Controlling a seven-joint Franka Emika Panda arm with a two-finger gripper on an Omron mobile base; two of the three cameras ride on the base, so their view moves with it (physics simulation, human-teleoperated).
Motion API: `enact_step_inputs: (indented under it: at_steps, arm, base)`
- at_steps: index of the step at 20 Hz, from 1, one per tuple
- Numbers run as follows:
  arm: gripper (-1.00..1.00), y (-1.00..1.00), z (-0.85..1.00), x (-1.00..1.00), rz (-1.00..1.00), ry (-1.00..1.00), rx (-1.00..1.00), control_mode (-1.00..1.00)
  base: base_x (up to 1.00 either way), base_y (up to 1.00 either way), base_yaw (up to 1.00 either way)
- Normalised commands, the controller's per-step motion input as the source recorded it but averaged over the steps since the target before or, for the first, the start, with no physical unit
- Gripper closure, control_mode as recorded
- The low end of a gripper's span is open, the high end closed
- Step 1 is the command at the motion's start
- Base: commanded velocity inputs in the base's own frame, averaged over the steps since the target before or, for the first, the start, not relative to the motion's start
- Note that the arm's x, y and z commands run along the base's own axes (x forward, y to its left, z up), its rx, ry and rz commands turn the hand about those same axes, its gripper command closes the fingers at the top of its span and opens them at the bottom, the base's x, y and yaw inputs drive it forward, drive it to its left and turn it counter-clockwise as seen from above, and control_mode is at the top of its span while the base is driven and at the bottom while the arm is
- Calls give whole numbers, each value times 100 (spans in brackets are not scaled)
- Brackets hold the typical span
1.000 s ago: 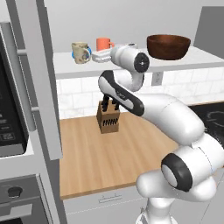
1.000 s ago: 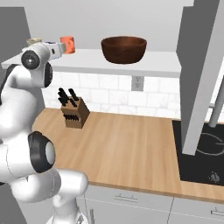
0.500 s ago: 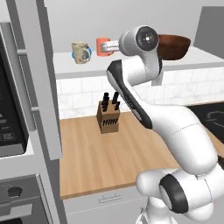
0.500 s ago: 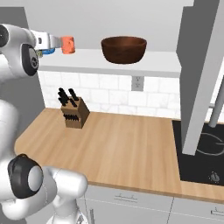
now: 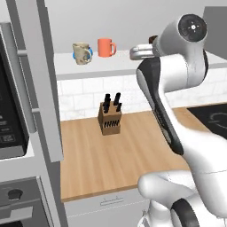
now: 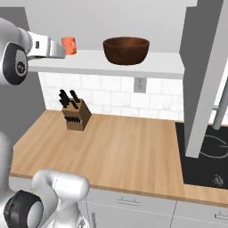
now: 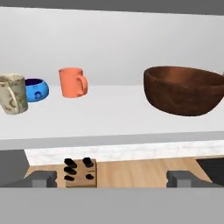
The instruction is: Gather all objects into one cabinet and sort the glasses and bowls to opposite sides.
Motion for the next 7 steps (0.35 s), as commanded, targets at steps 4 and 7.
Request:
enact_step_inputs:
  at_steps: [4,7]
  arm:
    - [-100,-66,-67,-100,-7,0,2,-100]
    - [-100,-45,-68,-100,-9,0,0,-100]
  base:
    - [0,0,0]
    - [0,0,0]
